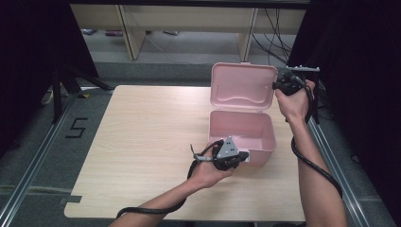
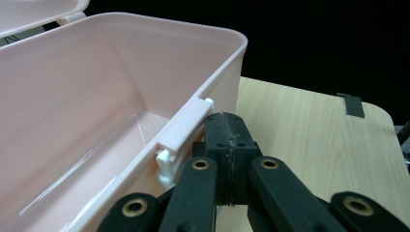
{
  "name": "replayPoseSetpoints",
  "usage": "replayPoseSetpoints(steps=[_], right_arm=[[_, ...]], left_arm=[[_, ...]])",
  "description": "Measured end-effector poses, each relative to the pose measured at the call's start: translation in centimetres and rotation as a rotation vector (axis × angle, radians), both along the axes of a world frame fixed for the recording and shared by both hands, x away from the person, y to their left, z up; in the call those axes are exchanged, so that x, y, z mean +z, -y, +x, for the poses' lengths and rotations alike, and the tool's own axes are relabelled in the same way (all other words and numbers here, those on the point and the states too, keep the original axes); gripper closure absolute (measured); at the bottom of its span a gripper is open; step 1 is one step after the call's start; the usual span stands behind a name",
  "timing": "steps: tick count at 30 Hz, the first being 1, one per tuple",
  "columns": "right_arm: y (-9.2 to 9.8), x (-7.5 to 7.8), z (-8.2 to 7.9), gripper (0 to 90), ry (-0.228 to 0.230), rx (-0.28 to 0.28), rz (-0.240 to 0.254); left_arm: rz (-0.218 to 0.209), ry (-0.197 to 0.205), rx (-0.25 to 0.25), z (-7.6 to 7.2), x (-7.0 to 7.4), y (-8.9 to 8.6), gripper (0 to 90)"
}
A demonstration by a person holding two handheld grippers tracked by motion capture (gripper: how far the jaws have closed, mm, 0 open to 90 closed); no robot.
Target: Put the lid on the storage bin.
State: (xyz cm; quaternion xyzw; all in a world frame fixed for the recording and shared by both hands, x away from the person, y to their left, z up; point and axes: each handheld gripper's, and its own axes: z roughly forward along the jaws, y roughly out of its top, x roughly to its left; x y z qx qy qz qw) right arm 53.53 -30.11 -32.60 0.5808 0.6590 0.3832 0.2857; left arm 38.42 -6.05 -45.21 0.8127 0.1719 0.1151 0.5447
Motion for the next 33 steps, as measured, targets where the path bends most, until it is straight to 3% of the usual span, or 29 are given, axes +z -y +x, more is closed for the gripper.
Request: replayPoseSetpoints(steps=[12, 13, 18, 26, 33], right_arm=[[-0.1, 0.0, -0.9, 89.8, 0.026, 0.0, 0.003], [0.1, -0.1, -0.9, 89.8, 0.044, 0.019, -0.012], [-0.1, -0.1, -1.2, 89.8, 0.04, -0.002, -0.002], [0.0, -0.1, -1.5, 89.8, 0.052, 0.018, -0.028], [-0.2, -0.2, -1.9, 89.8, 0.065, 0.007, -0.015]], left_arm=[[-0.006, 0.0, 0.007, 0.0, -0.1, 0.1, 89.9], [-0.005, 0.0, 0.007, -0.1, 0.0, 0.1, 89.9], [-0.008, -0.001, 0.009, -0.1, -0.1, 0.1, 89.9], [0.005, 0.005, 0.001, 0.0, 0.0, 0.1, 89.8], [0.009, -0.001, 0.0, 0.0, 0.1, 0.1, 89.8]])
